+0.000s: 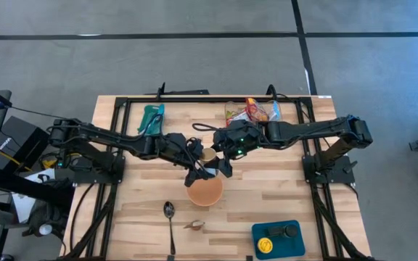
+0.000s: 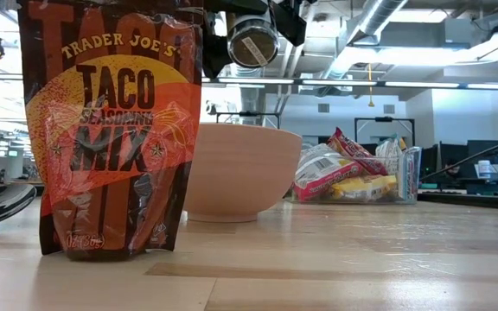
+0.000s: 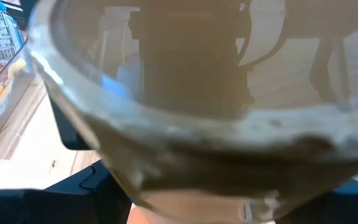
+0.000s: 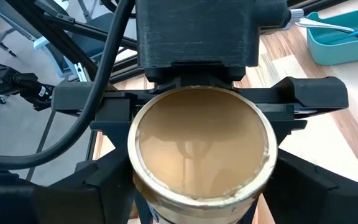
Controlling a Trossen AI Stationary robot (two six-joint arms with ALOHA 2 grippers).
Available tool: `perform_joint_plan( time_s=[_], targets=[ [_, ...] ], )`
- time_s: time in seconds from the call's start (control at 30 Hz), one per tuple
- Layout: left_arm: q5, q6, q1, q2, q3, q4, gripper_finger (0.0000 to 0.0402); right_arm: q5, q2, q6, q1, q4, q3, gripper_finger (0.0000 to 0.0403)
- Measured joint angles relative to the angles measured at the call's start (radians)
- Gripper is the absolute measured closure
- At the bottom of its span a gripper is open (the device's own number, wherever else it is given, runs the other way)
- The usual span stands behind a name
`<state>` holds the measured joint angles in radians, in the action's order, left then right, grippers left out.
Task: Pick & Place Food Item
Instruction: Put the golden seasoning bottle into the dark blue bin
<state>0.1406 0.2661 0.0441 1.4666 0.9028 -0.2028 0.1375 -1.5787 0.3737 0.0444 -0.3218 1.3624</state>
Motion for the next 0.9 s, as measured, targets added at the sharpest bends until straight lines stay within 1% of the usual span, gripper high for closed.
perform_joint_plan(
  time_s=[0.13, 0.47, 0.6, 0.73, 0.9],
  targets=[
    [-0.001, 0.0, 0.0, 0.0, 0.0, 0.0, 0.0112, -0.001, 0.0, 0.001, 0.0, 0.0, 0.0, 0.0127],
    [-0.006, 0.001, -0.001, 0.0, 0.0, 0.008, 0.0052, -0.004, 0.001, 0.006, 0.0, -0.005, 0.0, 0.0135],
    [0.004, 0.002, -0.002, -0.005, 0.0, 0.045, 0.0032, -0.003, 0.001, 0.005, 0.0, -0.011, 0.0, 0.0135],
    [0.007, 0.002, -0.002, -0.021, -0.002, 0.094, 0.0026, -0.003, 0.001, 0.004, -0.001, -0.011, 0.0, 0.0135],
    [0.008, 0.001, -0.002, -0.042, -0.002, 0.118, 0.0033, -0.003, 0.002, 0.001, -0.002, -0.024, 0.002, 0.0135]
  ],
)
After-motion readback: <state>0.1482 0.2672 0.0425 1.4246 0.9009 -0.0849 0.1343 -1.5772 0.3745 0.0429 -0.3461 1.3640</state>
